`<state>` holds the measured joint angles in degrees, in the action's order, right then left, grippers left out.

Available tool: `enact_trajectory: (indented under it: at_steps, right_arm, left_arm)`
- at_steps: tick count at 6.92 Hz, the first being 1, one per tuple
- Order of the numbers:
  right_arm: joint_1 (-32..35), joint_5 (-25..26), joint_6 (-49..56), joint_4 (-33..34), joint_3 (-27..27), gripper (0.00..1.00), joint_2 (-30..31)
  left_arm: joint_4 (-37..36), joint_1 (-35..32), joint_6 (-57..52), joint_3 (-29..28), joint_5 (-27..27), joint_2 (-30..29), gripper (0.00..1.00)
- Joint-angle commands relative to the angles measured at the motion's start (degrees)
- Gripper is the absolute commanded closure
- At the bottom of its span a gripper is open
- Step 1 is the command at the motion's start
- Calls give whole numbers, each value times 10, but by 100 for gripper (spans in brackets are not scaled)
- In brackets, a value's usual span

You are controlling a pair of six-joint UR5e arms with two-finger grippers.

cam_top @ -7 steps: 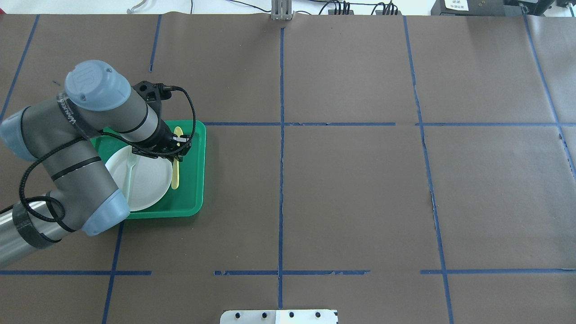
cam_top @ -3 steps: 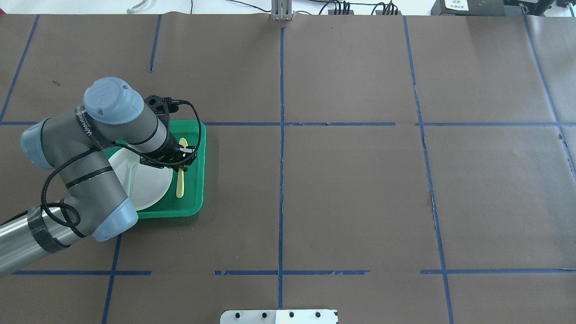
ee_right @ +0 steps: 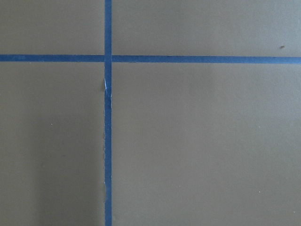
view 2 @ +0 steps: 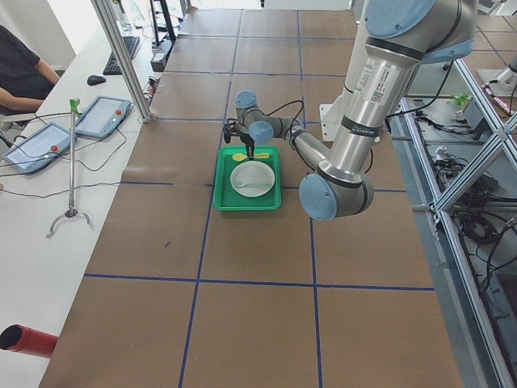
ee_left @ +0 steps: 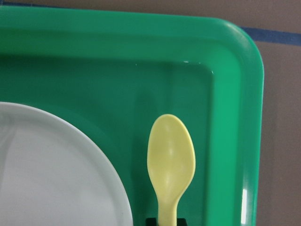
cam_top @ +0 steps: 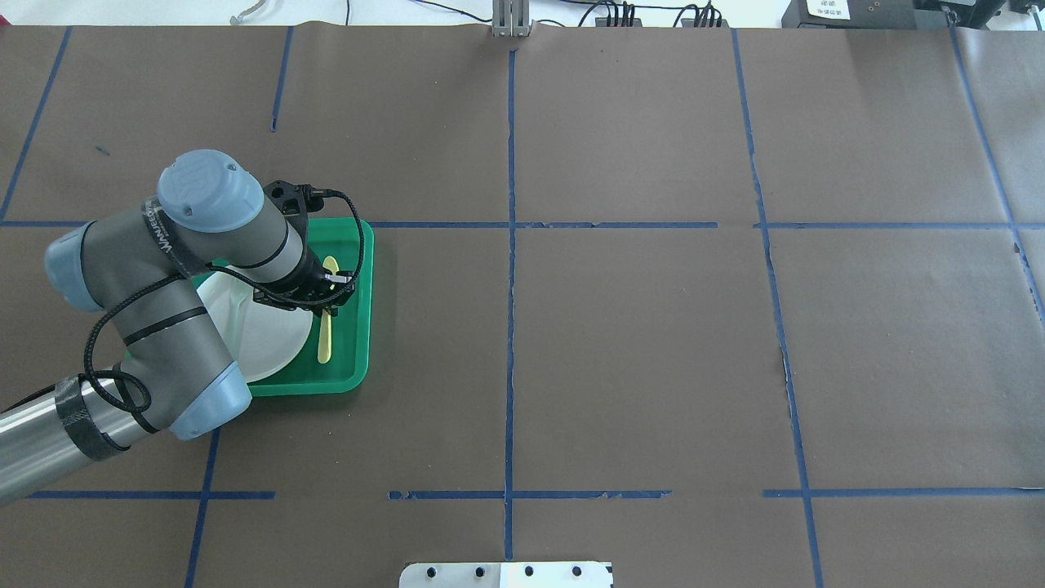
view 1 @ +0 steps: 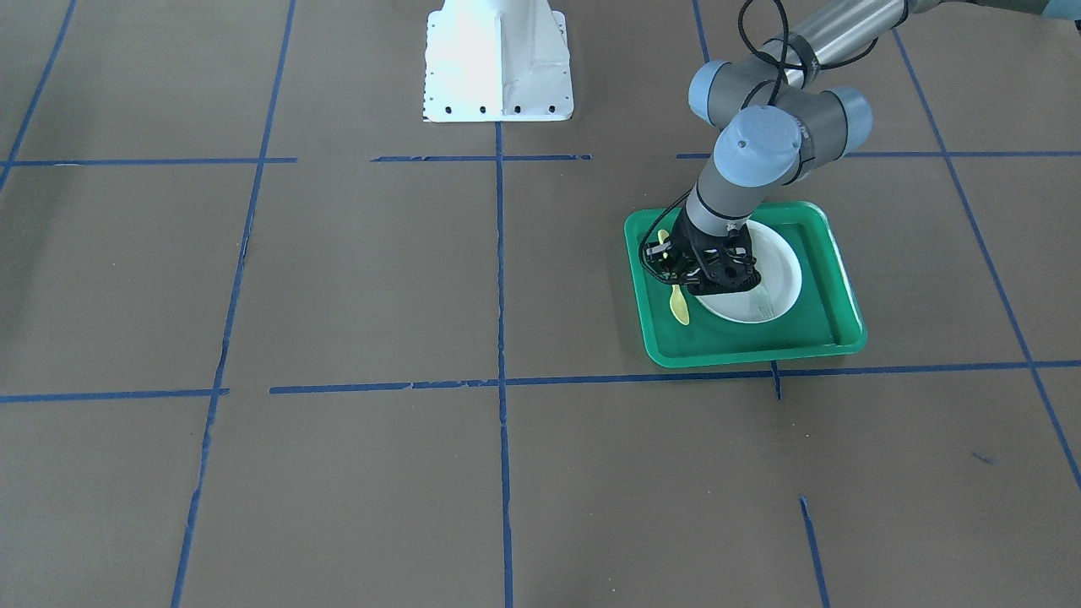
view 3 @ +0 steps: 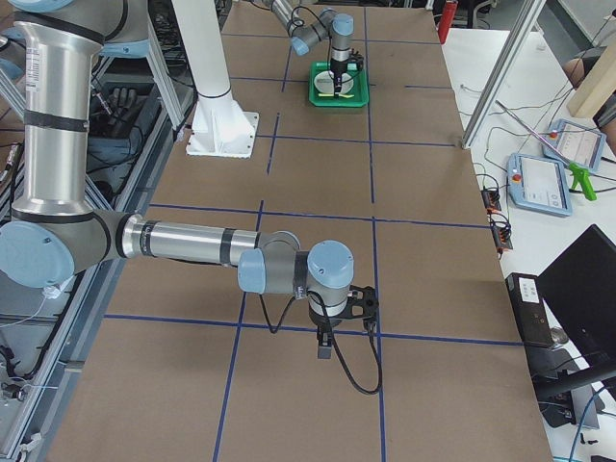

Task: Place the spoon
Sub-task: 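Lower the spoon onto the green tray and open the left gripper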

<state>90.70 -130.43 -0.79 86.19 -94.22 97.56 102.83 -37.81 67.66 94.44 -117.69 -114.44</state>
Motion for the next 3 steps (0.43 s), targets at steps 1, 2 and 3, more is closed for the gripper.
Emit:
enact_trajectory:
  at_steps: [1, 2, 3]
  right_arm:
    - [0, 0, 0, 0, 0, 0, 0]
    - [0, 0, 0, 0, 0, 0, 0]
    - [0, 0, 0, 0, 0, 0, 0]
  left_arm:
    - [4, 0, -3, -1, 0, 3, 80]
    - [4, -1, -3, -1, 1, 4, 53]
    - [10, -1, -3, 0, 2, 4, 22]
